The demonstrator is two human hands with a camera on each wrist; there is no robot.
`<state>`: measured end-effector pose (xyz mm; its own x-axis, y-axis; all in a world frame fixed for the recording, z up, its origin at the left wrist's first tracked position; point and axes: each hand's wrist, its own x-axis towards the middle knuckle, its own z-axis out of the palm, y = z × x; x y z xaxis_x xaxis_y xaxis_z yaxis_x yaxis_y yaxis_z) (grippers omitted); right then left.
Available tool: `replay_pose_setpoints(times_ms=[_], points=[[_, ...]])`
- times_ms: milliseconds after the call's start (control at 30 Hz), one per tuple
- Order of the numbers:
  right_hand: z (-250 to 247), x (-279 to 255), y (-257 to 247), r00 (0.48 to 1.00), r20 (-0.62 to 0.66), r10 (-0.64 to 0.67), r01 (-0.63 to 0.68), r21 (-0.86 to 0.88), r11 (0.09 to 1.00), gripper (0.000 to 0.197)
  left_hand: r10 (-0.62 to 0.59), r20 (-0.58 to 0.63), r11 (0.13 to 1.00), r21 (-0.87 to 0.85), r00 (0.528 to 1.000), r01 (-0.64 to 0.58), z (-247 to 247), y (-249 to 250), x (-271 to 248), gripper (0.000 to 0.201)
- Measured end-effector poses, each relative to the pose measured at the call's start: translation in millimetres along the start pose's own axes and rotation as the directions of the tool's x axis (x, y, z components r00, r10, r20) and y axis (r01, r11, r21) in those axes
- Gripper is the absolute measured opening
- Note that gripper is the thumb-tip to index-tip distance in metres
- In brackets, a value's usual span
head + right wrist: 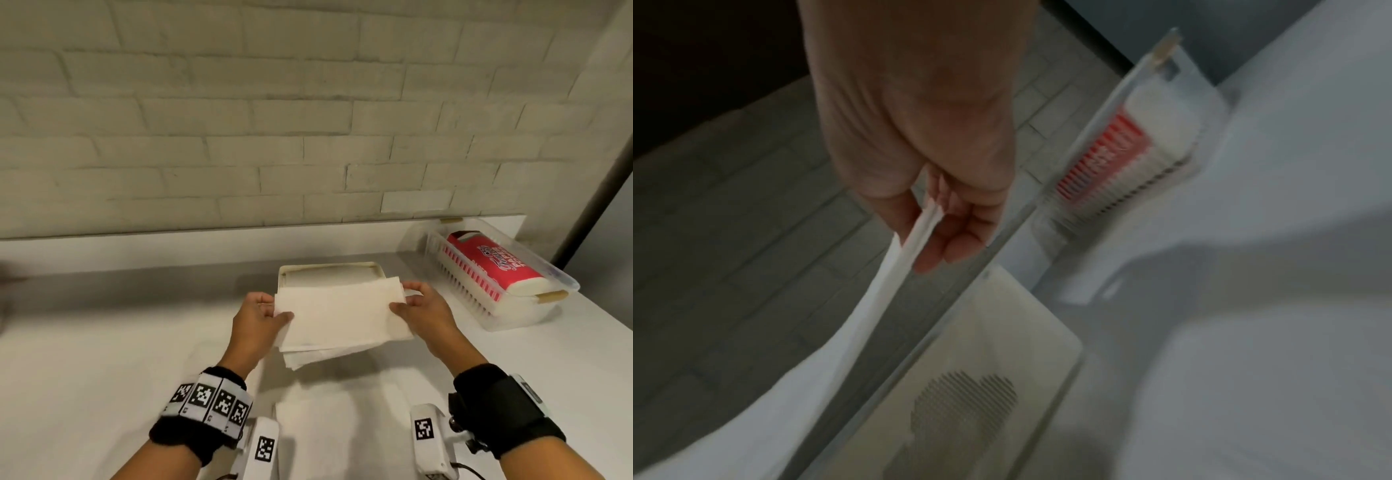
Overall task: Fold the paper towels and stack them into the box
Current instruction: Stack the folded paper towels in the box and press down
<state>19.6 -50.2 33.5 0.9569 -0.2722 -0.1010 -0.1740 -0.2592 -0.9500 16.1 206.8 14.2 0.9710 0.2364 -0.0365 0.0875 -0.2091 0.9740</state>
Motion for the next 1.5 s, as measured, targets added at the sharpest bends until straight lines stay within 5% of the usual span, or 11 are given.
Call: replay_pose_setpoints(times_ms=[167,367,667,800,900,1067,1200,1300,1400,1500], points=[[12,48,-41,0.991,-0.055,-0.123,0.119,-0.083,0.990,0.040,0.163,-0.038,0.977,0.143,0.986,-0.156,9,34,47,0.026],[26,88,-42,0.991,-0.070,-0.110,0.097,-0.171,0.981,0.044,0.286,-0.054,0.931,0.253,0.957,-0.264,19,46,83,0.025],[36,110,-17,0.998,-0.061,-0.015,-0.002,-0.271,0.963,0.042,0.018,0.059,0.952,0.304,0.998,-0.035,24,16,118,0.026],[33,117,-18,0.998,-0.061,0.013,-0.027,-0.229,0.973,0.044,-0.074,0.075,0.983,0.173,0.994,0.060,20,14,127,0.027],[31,119,-18,0.998,-0.055,0.006,-0.018,-0.231,0.973,0.044,-0.094,0.108,0.989,0.121,0.990,0.080,17,15,129,0.026],[38,109,-14,1.000,-0.012,0.001,-0.005,-0.376,0.926,0.047,-0.018,0.098,0.945,0.328,0.995,-0.015,20,12,118,0.024],[50,93,-17,0.986,0.014,-0.168,0.130,-0.700,0.702,0.056,0.033,0.103,0.921,0.383,0.994,-0.070,22,17,112,0.018],[68,80,-25,0.907,0.140,-0.397,0.352,-0.770,0.532,0.054,-0.021,0.163,0.947,0.319,0.986,-0.033,19,20,108,0.026],[94,70,-27,0.826,0.390,-0.407,0.563,-0.608,0.560,0.048,-0.120,0.323,0.989,0.121,0.939,0.084,13,26,98,0.038],[114,64,-27,0.776,0.540,-0.326,0.603,-0.483,0.635,0.047,-0.166,0.495,0.986,0.093,0.853,0.138,7,27,89,0.059]])
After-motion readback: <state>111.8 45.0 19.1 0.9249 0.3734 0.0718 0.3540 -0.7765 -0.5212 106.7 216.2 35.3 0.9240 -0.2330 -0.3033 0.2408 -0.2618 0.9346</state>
